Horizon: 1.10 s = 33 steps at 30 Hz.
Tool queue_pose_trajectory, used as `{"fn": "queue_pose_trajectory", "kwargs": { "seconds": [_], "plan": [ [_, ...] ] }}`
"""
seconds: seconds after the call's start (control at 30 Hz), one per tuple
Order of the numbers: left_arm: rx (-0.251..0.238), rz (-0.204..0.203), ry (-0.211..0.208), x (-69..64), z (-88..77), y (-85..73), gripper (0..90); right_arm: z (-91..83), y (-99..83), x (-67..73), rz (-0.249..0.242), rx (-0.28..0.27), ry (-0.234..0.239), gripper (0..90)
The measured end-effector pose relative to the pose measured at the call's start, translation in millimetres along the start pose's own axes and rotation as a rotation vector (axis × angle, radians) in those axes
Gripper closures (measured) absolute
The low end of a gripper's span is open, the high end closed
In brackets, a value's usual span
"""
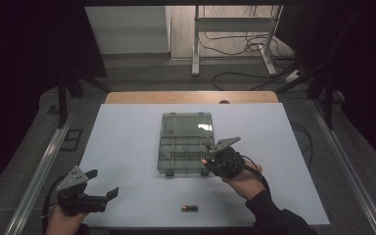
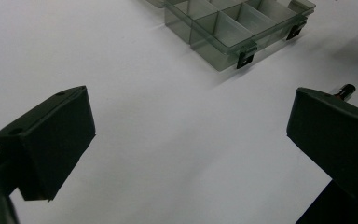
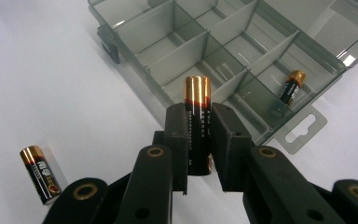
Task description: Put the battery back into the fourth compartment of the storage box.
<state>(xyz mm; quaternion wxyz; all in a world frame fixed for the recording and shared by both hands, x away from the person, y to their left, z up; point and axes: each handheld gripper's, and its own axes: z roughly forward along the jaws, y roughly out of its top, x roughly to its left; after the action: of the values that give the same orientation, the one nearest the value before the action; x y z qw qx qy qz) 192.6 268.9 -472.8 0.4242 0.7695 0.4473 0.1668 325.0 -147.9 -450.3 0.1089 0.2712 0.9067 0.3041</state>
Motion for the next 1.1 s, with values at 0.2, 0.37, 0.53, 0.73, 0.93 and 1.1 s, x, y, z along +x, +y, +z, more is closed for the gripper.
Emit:
{"fn": "queue_pose_trajectory", "kwargs": {
  "seconds": [0.2, 0.37, 0.53, 0.73, 0.93, 1.1],
  "plan": [
    [-0.003, -0.008, -0.002, 0.9, -0.4, -0.2, 0.0, -0.3, 0.3, -5.2, 0.01, -0.009, -0.008, 76.2],
    [-0.004, -0.011, -0.005, 1.4, -0.6, -0.3, 0.0, -0.9, 0.8, -10.1, 0.022, -0.014, -0.016, 76.3],
    [-0.004, -0.01, -0.005, 1.3, -0.5, -0.3, 0.0, -1.0, 1.1, -16.0, 0.042, -0.022, -0.019, 76.3],
    [-0.001, -0.008, -0.005, 1.2, -0.2, -0.2, 0.0, -0.7, 2.4, -23.9, 0.066, -0.031, -0.02, 76.3],
    [0.0, -0.01, -0.003, 1.2, -0.1, -0.1, 0.0, 0.4, 3.4, -34.5, 0.095, -0.039, -0.021, 76.2],
    [0.002, -0.012, 0.001, 1.1, 0.1, 0.0, 0.0, 1.7, 4.3, -41.3, 0.11, -0.039, -0.024, 76.2]
  ]
}}
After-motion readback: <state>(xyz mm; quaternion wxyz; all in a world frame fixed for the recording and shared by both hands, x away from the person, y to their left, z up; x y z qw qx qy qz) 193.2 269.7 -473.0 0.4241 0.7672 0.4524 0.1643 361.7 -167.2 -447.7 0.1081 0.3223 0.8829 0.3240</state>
